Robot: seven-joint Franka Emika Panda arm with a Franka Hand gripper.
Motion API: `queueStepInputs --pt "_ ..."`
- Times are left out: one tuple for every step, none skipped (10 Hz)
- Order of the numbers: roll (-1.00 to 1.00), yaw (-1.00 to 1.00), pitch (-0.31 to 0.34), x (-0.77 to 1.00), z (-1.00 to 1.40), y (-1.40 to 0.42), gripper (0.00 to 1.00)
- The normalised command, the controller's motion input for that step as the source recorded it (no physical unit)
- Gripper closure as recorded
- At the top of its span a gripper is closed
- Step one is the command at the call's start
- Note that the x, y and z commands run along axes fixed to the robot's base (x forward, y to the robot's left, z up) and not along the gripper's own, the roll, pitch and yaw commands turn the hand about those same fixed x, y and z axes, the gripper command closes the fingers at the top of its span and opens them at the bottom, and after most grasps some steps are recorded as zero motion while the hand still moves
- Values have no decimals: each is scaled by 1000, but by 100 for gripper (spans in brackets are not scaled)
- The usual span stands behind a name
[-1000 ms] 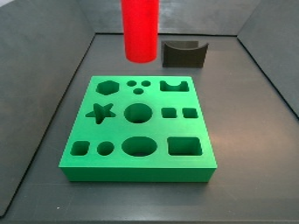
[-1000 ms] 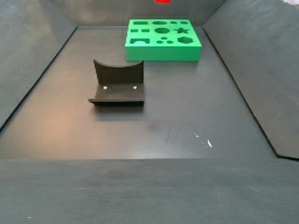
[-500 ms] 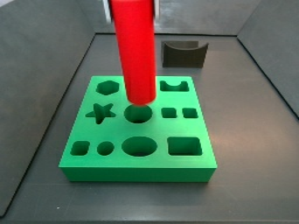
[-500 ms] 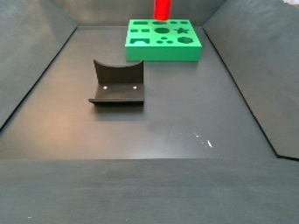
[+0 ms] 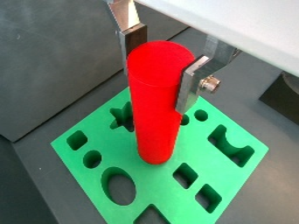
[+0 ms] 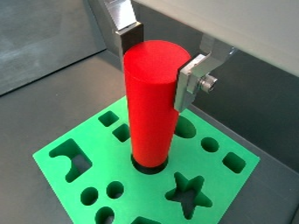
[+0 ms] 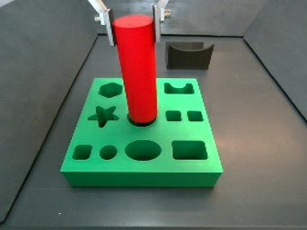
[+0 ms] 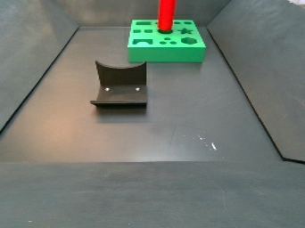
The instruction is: Insert the round object.
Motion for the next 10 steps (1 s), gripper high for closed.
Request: queueStepInputs --pt "0 14 -79 0 -186 0 100" --pt "46 0 -27 0 -283 0 100" --pt "180 0 0 0 -320 0 100" --pt "130 0 0 0 -386 0 100" --pt "123 0 0 0 -366 0 100" --pt "159 0 0 0 -377 0 100" --pt "141 0 0 0 -363 0 100" --pt "171 0 -41 0 -283 -106 100" --pt "294 0 0 40 -254 -191 100" --pt "276 0 0 26 -314 -203 100"
